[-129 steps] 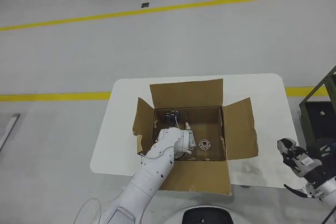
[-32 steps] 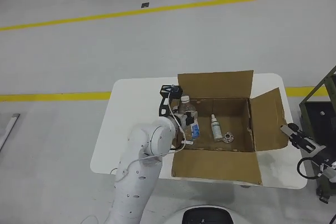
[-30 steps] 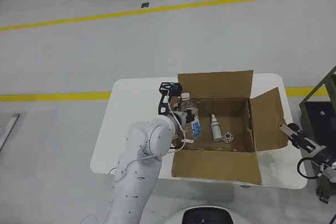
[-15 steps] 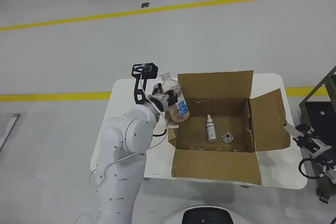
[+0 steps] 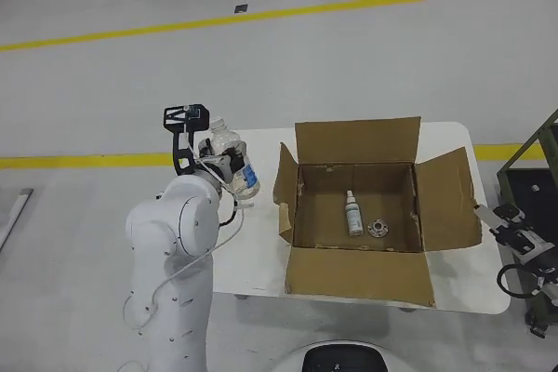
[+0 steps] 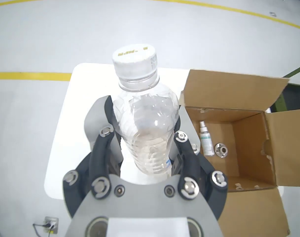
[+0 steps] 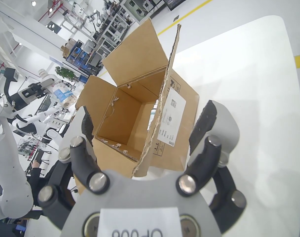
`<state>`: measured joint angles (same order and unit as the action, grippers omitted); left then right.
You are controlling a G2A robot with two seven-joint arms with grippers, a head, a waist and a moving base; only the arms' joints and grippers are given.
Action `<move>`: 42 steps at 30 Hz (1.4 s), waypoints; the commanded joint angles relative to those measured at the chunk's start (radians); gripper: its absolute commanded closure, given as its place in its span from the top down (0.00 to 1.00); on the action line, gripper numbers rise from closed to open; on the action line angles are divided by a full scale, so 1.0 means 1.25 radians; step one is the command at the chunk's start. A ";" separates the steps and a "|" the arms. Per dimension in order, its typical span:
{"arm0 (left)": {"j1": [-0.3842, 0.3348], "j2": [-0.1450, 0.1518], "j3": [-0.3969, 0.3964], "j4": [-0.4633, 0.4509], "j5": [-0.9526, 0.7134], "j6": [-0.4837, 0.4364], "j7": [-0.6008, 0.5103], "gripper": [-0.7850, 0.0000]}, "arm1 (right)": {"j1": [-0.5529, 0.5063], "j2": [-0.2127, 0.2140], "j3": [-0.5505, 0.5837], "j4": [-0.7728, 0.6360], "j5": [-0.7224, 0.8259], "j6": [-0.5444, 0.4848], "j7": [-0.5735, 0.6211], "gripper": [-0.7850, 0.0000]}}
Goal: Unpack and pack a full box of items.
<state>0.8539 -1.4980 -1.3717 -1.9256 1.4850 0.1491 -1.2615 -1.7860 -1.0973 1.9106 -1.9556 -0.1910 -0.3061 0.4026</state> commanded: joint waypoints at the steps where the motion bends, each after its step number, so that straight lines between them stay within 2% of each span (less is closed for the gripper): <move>1: 0.014 0.003 0.002 0.017 0.036 -0.010 -0.017 0.00 | -0.001 0.000 0.003 0.002 0.000 -0.003 0.000 1.00; 6: 0.053 0.005 0.008 0.076 0.081 -0.007 -0.047 0.00 | -0.010 -0.001 0.007 -0.001 0.013 -0.012 0.000 1.00; 10: 0.088 0.005 0.011 0.125 0.080 0.017 -0.043 0.00 | -0.021 -0.002 0.016 -0.004 0.017 -0.022 -0.002 1.00; 15: 0.115 0.004 0.027 0.196 0.088 0.012 -0.022 0.00 | -0.041 -0.005 0.019 -0.004 0.022 -0.035 -0.012 1.00; 17: 0.117 0.003 0.030 0.218 0.084 0.014 -0.001 0.00 | -0.048 -0.006 0.017 -0.004 0.033 -0.041 -0.009 1.00; 25: 0.104 -0.002 0.057 0.311 0.065 0.009 -0.004 0.00 | -0.068 -0.006 0.049 -0.002 0.059 -0.060 0.005 1.00; 39: 0.082 -0.014 0.114 0.420 0.067 0.033 -0.010 0.00 | -0.108 -0.013 0.075 -0.008 0.096 -0.095 -0.014 1.00; 40: 0.080 -0.015 0.118 0.426 0.071 0.033 -0.012 0.05 | -0.109 -0.013 0.075 -0.008 0.097 -0.096 -0.015 1.00; 41: 0.078 -0.016 0.119 0.429 0.070 0.034 -0.010 0.65 | -0.111 -0.014 0.075 -0.008 0.097 -0.098 -0.015 1.00; 42: 0.078 -0.017 0.120 0.431 0.060 0.033 -0.006 1.00 | -0.112 -0.014 0.074 -0.008 0.097 -0.102 -0.016 1.00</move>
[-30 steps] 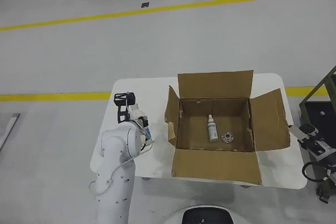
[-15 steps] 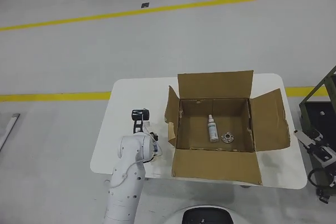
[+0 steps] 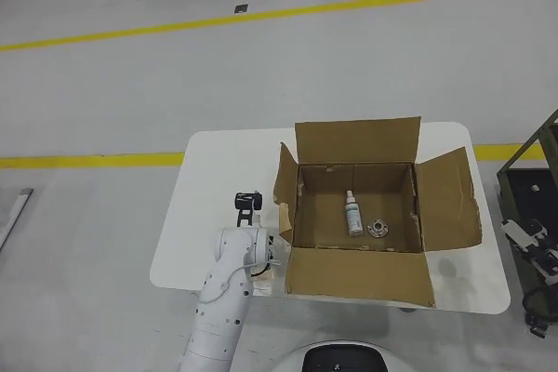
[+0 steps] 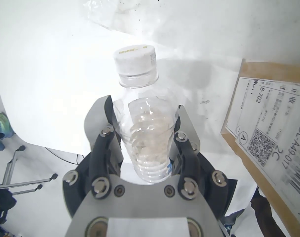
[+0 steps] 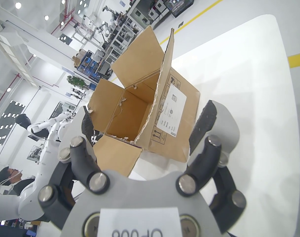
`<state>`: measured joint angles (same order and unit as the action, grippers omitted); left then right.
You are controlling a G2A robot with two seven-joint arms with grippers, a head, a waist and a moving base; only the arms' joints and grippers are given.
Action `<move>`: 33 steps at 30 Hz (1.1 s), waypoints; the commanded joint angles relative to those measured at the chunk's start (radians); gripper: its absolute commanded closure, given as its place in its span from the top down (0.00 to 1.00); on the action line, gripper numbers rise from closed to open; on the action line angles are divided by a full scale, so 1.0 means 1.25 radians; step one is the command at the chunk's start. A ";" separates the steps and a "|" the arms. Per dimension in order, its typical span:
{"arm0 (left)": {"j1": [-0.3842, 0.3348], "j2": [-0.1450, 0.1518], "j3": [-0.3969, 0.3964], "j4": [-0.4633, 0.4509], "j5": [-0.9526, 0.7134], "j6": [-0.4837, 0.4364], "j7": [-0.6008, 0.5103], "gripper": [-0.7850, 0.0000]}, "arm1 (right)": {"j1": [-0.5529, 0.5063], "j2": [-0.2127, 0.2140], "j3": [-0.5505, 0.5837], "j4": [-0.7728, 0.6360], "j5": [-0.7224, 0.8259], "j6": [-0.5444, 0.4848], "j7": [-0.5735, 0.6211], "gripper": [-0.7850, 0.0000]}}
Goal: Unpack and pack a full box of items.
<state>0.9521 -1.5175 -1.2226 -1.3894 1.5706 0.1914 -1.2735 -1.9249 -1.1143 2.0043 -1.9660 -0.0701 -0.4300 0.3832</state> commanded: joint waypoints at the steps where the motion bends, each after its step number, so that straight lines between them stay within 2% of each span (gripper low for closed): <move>1: 0.000 -0.002 0.001 0.003 -0.016 -0.002 0.008 1.00 | -0.002 -0.001 -0.001 0.002 -0.001 -0.005 -0.001 1.00; 8: 0.006 -0.005 0.009 -0.014 -0.015 0.020 0.008 1.00 | -0.002 -0.002 0.019 -0.025 -0.025 -0.015 -0.018 1.00; 12: 0.022 -0.004 0.004 -0.055 0.003 0.034 0.018 1.00 | 0.003 -0.001 0.039 -0.090 -0.086 -0.005 -0.015 1.00; 16: 0.051 -0.003 -0.014 -0.117 -0.003 0.061 0.045 1.00 | 0.031 0.005 0.023 -0.167 -0.193 0.028 0.043 1.00; 22: 0.093 -0.004 -0.031 -0.195 -0.013 0.107 0.076 1.00 | 0.137 0.018 -0.072 -0.207 -0.405 0.086 0.155 1.00; 26: 0.108 -0.004 -0.035 -0.229 -0.003 0.119 0.097 1.00 | 0.238 0.026 -0.156 -0.174 -0.445 0.106 0.241 1.00; 33: 0.108 -0.004 -0.035 -0.229 -0.003 0.119 0.097 1.00 | 0.418 0.031 -0.325 -0.084 -0.541 0.154 0.380 1.00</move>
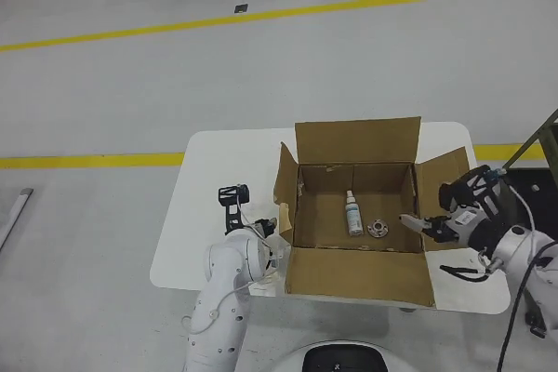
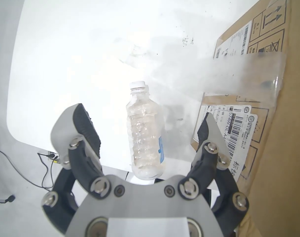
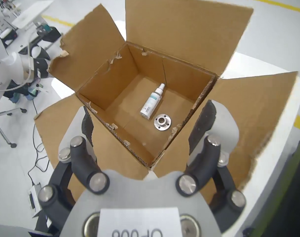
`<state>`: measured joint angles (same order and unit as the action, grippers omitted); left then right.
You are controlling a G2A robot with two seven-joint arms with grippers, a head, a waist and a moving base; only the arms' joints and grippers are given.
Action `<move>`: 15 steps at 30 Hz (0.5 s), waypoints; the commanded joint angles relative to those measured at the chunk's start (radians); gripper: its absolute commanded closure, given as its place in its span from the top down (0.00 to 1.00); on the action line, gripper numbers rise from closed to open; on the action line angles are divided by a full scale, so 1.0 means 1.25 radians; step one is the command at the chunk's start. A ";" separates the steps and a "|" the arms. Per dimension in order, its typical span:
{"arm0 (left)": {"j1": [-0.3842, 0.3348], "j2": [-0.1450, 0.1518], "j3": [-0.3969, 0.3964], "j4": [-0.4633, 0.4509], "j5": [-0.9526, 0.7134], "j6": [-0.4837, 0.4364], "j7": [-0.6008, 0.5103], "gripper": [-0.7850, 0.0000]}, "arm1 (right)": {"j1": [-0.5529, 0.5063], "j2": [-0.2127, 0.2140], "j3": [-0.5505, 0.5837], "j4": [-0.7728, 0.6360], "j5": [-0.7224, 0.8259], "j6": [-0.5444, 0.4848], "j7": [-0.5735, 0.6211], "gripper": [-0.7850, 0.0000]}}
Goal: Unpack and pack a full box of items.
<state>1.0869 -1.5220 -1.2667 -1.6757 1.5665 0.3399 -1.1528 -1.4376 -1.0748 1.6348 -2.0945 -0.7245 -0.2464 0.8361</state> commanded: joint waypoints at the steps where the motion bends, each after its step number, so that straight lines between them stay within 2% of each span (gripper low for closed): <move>1: 0.000 0.000 0.000 0.000 0.000 0.000 0.000 1.00 | 0.056 -0.001 -0.056 0.036 -0.039 0.012 0.032 1.00; 6: 0.000 0.000 0.000 0.000 0.000 0.000 0.000 1.00 | 0.172 -0.009 -0.172 0.153 -0.112 0.045 0.031 1.00; 15: 0.000 0.000 0.000 0.000 0.000 0.000 0.000 1.00 | 0.172 -0.009 -0.172 0.153 -0.112 0.045 0.031 1.00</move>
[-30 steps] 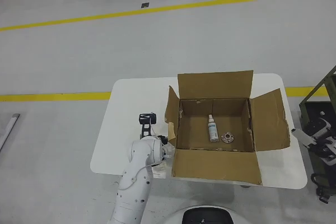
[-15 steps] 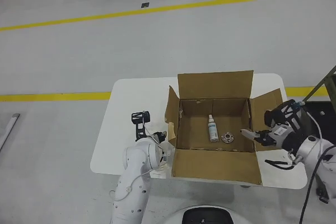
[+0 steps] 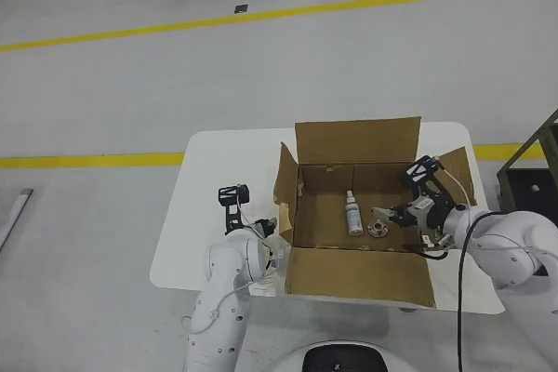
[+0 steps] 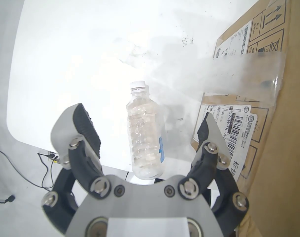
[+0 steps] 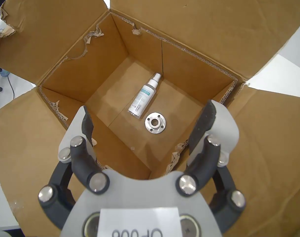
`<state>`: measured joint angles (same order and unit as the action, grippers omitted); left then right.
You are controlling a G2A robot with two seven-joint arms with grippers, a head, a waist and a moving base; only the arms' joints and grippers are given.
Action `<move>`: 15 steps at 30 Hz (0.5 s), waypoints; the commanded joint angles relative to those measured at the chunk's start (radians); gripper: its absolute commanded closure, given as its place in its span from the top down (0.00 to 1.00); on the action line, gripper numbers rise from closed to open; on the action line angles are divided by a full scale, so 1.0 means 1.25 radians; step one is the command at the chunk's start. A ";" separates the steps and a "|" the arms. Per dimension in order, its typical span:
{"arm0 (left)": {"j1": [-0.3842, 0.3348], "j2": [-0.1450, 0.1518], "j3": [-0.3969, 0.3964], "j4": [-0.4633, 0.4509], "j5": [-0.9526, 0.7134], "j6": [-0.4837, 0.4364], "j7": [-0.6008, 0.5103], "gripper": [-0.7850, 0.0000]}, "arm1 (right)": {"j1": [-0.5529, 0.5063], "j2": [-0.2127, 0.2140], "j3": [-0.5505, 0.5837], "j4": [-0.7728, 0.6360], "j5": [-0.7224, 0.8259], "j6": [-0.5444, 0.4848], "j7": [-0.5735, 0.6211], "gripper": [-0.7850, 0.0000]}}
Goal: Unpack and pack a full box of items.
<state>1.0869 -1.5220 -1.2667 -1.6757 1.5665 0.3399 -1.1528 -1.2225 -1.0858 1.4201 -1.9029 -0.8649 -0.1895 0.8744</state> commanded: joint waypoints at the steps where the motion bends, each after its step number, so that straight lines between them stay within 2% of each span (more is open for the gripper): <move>1: 0.000 0.000 0.000 0.000 0.000 0.000 0.000 1.00 | 0.000 0.000 0.000 0.000 0.000 0.000 0.000 1.00; 7: 0.000 0.000 0.000 0.000 0.000 0.000 0.000 1.00 | 0.000 0.000 -0.004 -0.004 -0.006 -0.004 -0.002 1.00; 9: 0.000 0.000 0.000 0.000 0.000 0.000 0.000 1.00 | 0.002 -0.001 -0.039 -0.014 -0.070 -0.013 -0.012 1.00; 15: 0.000 0.000 0.000 0.000 0.000 0.000 0.000 1.00 | 0.052 -0.015 -0.133 0.036 -0.161 0.105 -0.009 1.00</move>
<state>1.0869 -1.5220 -1.2667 -1.6757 1.5665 0.3399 -1.1528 -1.1688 -1.1021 1.2696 -1.8685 -1.0519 -0.0894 0.8624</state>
